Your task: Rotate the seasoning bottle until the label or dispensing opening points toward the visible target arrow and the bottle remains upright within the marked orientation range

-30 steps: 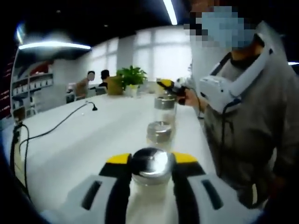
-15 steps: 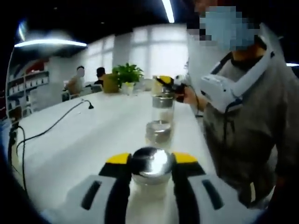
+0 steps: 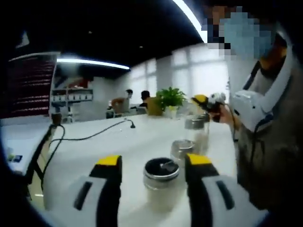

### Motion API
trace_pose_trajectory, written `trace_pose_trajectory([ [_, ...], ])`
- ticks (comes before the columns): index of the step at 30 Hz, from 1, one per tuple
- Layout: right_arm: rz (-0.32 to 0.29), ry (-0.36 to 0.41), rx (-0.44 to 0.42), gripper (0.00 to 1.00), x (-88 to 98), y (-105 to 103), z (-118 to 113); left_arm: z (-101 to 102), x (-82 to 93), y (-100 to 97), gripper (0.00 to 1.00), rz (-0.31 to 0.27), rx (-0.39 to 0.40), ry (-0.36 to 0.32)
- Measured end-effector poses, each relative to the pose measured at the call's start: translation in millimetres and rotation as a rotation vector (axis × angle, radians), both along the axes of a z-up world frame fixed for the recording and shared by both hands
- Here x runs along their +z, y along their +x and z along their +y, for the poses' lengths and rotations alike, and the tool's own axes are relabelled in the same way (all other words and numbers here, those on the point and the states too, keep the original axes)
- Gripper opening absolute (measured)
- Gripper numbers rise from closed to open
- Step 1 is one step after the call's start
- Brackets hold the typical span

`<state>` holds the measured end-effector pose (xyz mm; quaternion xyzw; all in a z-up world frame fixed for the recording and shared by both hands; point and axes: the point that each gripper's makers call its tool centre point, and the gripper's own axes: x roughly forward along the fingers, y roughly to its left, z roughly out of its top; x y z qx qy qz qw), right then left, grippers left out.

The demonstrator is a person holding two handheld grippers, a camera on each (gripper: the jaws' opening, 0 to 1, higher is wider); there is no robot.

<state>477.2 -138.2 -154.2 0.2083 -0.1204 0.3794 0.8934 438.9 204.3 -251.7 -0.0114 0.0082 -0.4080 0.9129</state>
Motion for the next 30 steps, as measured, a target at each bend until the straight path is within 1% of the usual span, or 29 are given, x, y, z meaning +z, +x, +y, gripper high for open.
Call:
trace_pose_trajectory([
  [1,-0.004,0.001,-0.002,0.12,0.9,-0.2,0.8,0.1,5.4,-2.0,0.53,-0.011,0.014,-0.059],
  [2,-0.005,0.003,-0.006,0.12,1.0,-0.6,1.6,1.9,7.4,-4.1,0.52,-0.004,0.031,-0.106],
  [3,0.000,0.006,-0.008,0.12,-1.0,-0.7,2.6,5.6,8.0,-4.4,0.53,0.003,0.062,-0.141],
  [4,0.011,0.006,-0.009,0.12,-3.8,-0.5,3.1,7.6,6.2,-5.3,0.53,0.018,0.076,-0.149],
  [5,0.020,0.003,-0.010,0.12,-6.4,-0.1,3.7,11.5,3.7,-5.1,0.52,0.025,0.106,-0.130],
  [6,0.028,-0.001,-0.010,0.12,-9.1,0.4,4.2,17.6,4.6,-3.0,0.51,0.009,0.154,-0.119],
  [7,0.035,-0.002,-0.012,0.12,-11.2,1.2,4.5,17.6,3.9,-2.8,0.51,0.020,0.167,-0.115],
  [9,0.046,0.005,-0.011,0.12,-13.2,2.5,5.7,14.9,4.2,-0.6,0.51,0.020,0.179,-0.107],
  [10,0.048,0.009,-0.010,0.12,-13.1,2.3,5.9,13.5,0.7,2.2,0.51,0.045,0.184,-0.106],
  [11,0.046,0.010,-0.010,0.12,-12.5,2.2,6.5,7.6,-6.6,2.6,0.52,0.086,0.175,-0.096],
  [13,0.041,0.006,-0.009,0.12,-11.5,1.9,6.3,1.9,-9.5,7.4,0.54,0.020,0.184,-0.035],
  [14,0.040,0.003,-0.008,0.12,-11.4,1.7,7.0,-1.5,-11.3,8.2,0.53,0.042,0.179,-0.050],
  [15,0.041,0.001,-0.008,0.12,-11.4,1.9,7.2,-2.5,-12.5,8.1,0.51,0.053,0.173,-0.054],
  [17,0.040,-0.001,-0.009,0.12,-11.2,1.5,6.7,-5.9,-13.5,6.4,0.48,0.052,0.162,-0.053],
  [18,0.037,0.001,-0.011,0.12,-10.4,0.6,5.7,-8.0,-13.3,4.7,0.42,0.056,0.145,-0.055],
  [19,0.035,0.004,-0.013,0.12,-10.0,0.1,5.3,-11.8,-13.7,1.8,0.38,0.077,0.118,-0.067],
  [20,0.032,0.009,-0.012,0.12,-9.3,-1.2,4.4,-15.4,-14.3,-1.7,0.36,0.100,0.088,-0.080],
  [21,0.031,0.011,-0.011,0.12,-9.3,-1.8,4.4,-11.0,-15.4,0.4,0.35,0.096,0.109,-0.066],
  [22,0.030,0.012,-0.010,0.12,-9.5,-3.0,4.4,-10.8,-16.4,-0.1,0.35,0.104,0.107,-0.062],
  [25,0.027,0.016,-0.010,0.12,-12.5,-5.7,2.3,-14.7,-18.6,-3.3,0.35,0.098,0.050,0.006],
  [26,0.028,0.020,-0.010,0.12,-14.0,-6.0,1.1,-14.8,-18.5,-2.7,0.35,0.097,0.040,0.011],
  [28,0.032,0.028,-0.008,0.12,-17.0,-7.0,-0.9,-16.2,-20.4,-2.3,0.35,0.092,0.005,0.047],
  [30,0.029,0.026,-0.011,0.12,-18.2,-8.2,-3.6,-16.6,-22.7,-0.2,0.34,0.072,-0.020,0.115],
])
